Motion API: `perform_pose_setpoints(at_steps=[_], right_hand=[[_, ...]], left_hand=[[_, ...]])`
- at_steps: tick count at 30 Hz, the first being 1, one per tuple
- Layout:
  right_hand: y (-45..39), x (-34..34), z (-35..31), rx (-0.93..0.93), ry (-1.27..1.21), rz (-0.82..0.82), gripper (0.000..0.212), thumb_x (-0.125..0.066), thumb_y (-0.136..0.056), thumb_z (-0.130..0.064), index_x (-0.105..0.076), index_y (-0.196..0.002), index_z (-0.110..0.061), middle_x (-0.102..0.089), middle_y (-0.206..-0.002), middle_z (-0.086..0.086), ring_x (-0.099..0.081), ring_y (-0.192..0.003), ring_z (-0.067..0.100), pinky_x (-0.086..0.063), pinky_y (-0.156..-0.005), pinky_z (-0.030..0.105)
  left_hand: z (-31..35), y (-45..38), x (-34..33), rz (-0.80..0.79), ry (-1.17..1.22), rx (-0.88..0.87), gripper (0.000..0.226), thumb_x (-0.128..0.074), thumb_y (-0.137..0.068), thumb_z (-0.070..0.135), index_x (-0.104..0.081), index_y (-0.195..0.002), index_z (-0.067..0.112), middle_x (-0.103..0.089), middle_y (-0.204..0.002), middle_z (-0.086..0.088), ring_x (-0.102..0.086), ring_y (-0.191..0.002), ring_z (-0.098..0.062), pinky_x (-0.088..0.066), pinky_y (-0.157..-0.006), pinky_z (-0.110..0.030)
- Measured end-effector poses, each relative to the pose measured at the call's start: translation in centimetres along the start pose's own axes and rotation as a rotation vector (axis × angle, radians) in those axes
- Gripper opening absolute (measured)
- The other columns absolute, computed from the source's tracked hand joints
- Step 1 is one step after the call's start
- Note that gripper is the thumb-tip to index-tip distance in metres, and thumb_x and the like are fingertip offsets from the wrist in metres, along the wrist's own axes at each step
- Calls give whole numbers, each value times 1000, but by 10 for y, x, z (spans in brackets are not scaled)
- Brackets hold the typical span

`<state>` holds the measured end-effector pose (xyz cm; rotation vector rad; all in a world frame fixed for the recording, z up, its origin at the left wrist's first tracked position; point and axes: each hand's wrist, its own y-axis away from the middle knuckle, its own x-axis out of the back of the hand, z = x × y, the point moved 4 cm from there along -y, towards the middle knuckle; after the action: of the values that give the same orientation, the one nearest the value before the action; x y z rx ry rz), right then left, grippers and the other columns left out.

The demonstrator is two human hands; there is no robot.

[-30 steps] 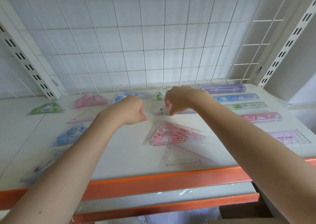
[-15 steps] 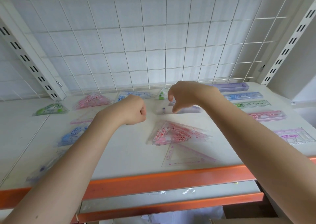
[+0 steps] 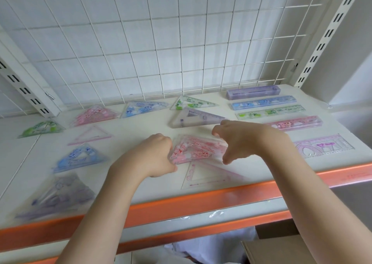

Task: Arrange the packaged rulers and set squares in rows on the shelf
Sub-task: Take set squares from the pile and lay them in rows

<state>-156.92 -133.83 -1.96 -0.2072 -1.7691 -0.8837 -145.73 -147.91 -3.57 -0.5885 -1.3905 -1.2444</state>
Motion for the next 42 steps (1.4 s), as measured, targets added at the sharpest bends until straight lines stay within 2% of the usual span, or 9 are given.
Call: perform_pose_setpoints(at_steps=[9, 15, 17, 20, 25, 29, 34, 38, 42], right_hand=[[0, -1, 5, -14, -67, 110, 33, -58, -80, -8, -57, -114, -8, -54, -112, 5, -57, -92, 23, -42, -55, 25], [1, 3, 14, -37, -53, 112, 33, -61, -80, -15, -60, -112, -3, -58, -114, 7, -57, -102, 26, -51, -83, 37], [0, 3, 9, -12, -80, 109, 33, -61, -81, -15, -60, -112, -3, -58, -114, 7, -58, -99, 25, -48, -74, 30], [-5, 3, 3, 2, -71, 122, 34, -61, -78, -14, -63, -108, 3, -62, -110, 15, -62, -94, 29, -40, -63, 27], [-7, 4, 4, 6, -26, 111, 34, -61, -78, -13, -63, -109, 2, -62, -109, 14, -61, -96, 28, -52, -72, 36], [-10, 3, -5, 17, 56, 109, 8, -59, -78, -9, -58, -80, -1, -53, -85, 7, -53, -73, 20, -35, -51, 23], [-13, 1, -4, 36, 36, 120, 37, -58, -81, -9, -57, -117, -2, -57, -114, 12, -57, -103, 26, -41, -66, 27], [-14, 0, -8, 60, 44, 98, 39, -58, -81, -10, -51, -119, -8, -51, -111, 7, -52, -96, 23, -35, -54, 24], [-15, 1, -11, 65, 55, 94, 39, -59, -80, -11, -53, -118, -6, -54, -111, 8, -55, -98, 23, -35, -54, 23]], left_hand=[[18, -8, -3, 109, 36, -15, 21, -57, -86, 19, -61, -101, 5, -59, -105, -11, -58, -97, -28, -50, -83, -36], [11, -9, 2, 110, 170, 34, 20, -67, -80, 23, -61, -83, 4, -62, -100, -13, -62, -92, -32, -53, -81, -43], [16, -10, 1, 110, 215, 3, 13, -65, -79, 16, -61, -76, 5, -64, -93, -14, -64, -86, -33, -54, -76, -44], [21, -12, 1, 105, 201, -11, 9, -62, -78, 12, -66, -84, 7, -64, -93, -12, -64, -82, -30, -55, -74, -42], [20, -12, 0, 114, 65, 16, 12, -58, -85, 13, -61, -93, 5, -58, -99, -11, -60, -90, -29, -52, -77, -35], [34, -10, -2, 162, -100, 13, 12, -47, -89, 3, -47, -81, 11, -33, -73, -4, -43, -75, -25, -38, -66, -29], [26, -10, -5, 156, -43, 52, 20, -51, -86, 8, -43, -68, 11, -41, -79, -6, -44, -75, -27, -38, -63, -30], [29, -11, -4, 141, 23, 17, 4, -53, -83, 8, -56, -82, 6, -52, -89, -10, -53, -83, -29, -38, -62, -29], [30, -14, -3, 123, 48, 8, 6, -54, -81, 10, -57, -85, 5, -55, -91, -10, -54, -83, -29, -39, -61, -30]])
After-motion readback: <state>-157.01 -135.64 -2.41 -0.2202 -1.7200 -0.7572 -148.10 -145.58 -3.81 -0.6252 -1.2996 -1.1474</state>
